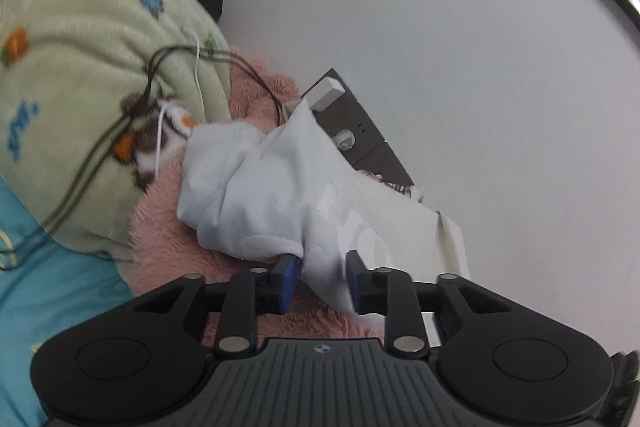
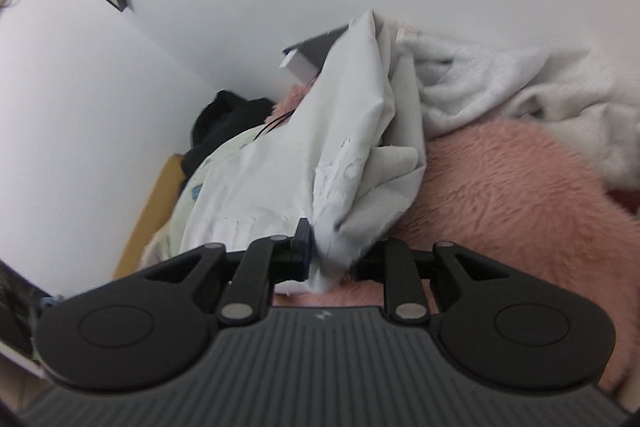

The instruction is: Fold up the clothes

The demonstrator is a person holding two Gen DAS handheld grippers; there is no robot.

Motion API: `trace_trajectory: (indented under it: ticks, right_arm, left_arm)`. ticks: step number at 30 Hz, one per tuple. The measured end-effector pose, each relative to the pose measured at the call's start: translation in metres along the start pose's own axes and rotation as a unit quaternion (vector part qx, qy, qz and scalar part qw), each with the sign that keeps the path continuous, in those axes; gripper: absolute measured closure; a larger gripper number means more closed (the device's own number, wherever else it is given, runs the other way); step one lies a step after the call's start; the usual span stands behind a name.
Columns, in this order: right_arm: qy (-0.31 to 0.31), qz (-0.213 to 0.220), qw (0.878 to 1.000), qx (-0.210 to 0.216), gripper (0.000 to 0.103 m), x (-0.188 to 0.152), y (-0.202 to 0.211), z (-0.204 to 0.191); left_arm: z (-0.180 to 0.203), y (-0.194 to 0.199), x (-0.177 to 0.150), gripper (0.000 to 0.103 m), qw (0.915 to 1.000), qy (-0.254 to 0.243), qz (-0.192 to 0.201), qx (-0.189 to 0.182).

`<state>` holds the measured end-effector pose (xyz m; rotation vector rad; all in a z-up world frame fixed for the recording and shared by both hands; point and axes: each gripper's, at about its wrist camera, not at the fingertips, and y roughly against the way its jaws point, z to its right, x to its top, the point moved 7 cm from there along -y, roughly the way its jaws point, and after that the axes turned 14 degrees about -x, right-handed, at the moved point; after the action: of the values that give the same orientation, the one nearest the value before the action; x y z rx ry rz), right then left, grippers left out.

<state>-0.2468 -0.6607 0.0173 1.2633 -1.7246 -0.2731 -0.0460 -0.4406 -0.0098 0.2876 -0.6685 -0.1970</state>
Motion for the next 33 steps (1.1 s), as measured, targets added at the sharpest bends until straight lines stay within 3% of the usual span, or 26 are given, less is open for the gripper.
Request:
trace_trajectory:
  ticks: [2,3,5,7,12,22,33]
  right_arm:
    - [0.010,0.012,1.000,-0.008,0.077,0.002,0.017,0.000]
    - [0.012,0.018,1.000,-0.009,0.074,0.003,0.026,0.001]
    - [0.028,0.039,0.999,-0.008,0.039,0.003,0.047,-0.004]
    - [0.053,0.069,0.996,-0.003,0.019,0.003,0.069,-0.013]
    - [0.114,0.140,0.984,0.006,0.018,0.002,0.127,-0.037]
    - [0.188,0.205,0.961,0.000,0.018,-0.046,0.176,-0.062]
    - [0.240,0.261,0.935,-0.017,0.018,-0.092,0.205,-0.076]
  left_arm:
    - [0.015,0.014,0.002,0.031,0.9993,-0.035,0.003,0.012]
    - [0.024,0.022,0.003,0.028,0.9983,-0.053,0.008,0.019]
    - [0.044,0.042,0.005,0.025,0.9961,-0.083,0.018,0.023]
    - [0.064,0.057,0.003,0.020,0.9936,-0.110,0.020,0.020]
    - [0.113,0.100,-0.012,0.000,0.9801,-0.192,0.042,0.029]
    - [0.159,0.180,-0.056,0.000,0.9493,-0.287,0.106,0.073]
    - [0.166,0.222,-0.090,0.000,0.9298,-0.322,0.142,0.107]
